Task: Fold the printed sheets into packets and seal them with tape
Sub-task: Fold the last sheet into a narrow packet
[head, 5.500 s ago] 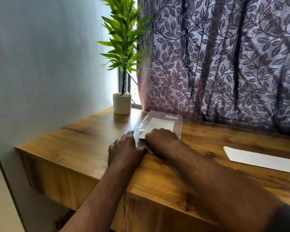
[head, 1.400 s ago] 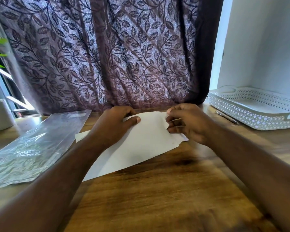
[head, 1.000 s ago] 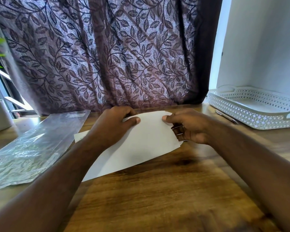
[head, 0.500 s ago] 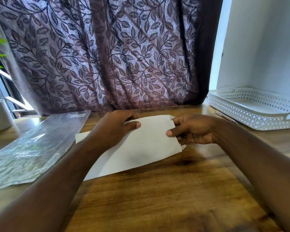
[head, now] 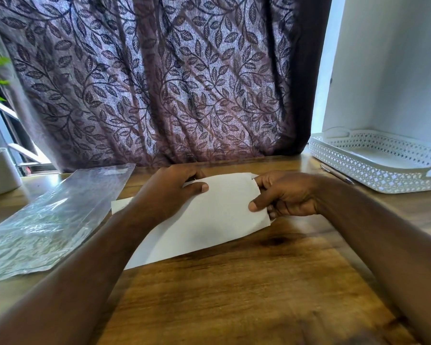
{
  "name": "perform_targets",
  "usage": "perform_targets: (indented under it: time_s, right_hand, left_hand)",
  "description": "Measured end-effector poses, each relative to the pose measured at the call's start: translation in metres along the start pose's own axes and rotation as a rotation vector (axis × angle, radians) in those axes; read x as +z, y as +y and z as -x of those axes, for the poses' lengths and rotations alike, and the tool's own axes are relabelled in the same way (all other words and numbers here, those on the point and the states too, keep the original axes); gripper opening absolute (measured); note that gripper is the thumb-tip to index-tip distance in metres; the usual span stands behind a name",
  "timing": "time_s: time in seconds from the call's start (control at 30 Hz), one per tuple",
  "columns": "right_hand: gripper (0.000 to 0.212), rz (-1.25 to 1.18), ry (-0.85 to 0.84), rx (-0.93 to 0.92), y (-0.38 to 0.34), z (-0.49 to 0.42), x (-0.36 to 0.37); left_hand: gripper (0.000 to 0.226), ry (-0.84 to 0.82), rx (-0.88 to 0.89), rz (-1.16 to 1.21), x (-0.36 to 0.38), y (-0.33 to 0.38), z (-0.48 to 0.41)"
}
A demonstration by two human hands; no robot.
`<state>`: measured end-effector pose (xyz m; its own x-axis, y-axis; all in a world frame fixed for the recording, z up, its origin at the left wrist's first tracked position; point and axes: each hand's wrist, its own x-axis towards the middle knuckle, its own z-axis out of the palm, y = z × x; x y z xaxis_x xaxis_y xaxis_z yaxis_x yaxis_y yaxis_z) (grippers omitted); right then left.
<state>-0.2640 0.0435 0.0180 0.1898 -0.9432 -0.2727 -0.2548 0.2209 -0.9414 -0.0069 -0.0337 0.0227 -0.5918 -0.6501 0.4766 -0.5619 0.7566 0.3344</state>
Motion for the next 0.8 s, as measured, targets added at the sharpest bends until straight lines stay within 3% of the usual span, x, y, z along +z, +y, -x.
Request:
perform_targets:
  time_s: [0.23,0.37,0.57,0.67,0.8]
  right_hand:
    - [0.03,-0.035,0.084,-0.03,-0.003,0.001,0.001]
    - [0.01,-0.021,0.197,-0.04,-0.004,0.002,-0.001]
    - [0.015,-0.146,0.263,-0.097,-0.003,-0.001,0.002]
    - [0.031,-0.31,0.22,-0.148,-0.007,0.0,0.005]
    - [0.043,-0.333,0.111,-0.13,-0.008,0.001,0.009]
  left_hand:
    - [0.009,-0.005,-0.024,0.002,0.0,-0.006,0.0]
    - [0.011,-0.016,-0.036,-0.01,0.0,-0.007,0.0]
    - [0.012,-0.003,-0.042,-0.055,0.0,-0.009,0.001]
    - [0.01,0.002,-0.039,-0.052,0.0,-0.009,0.001]
    - [0.008,0.025,-0.042,-0.043,-0.001,-0.009,-0.001]
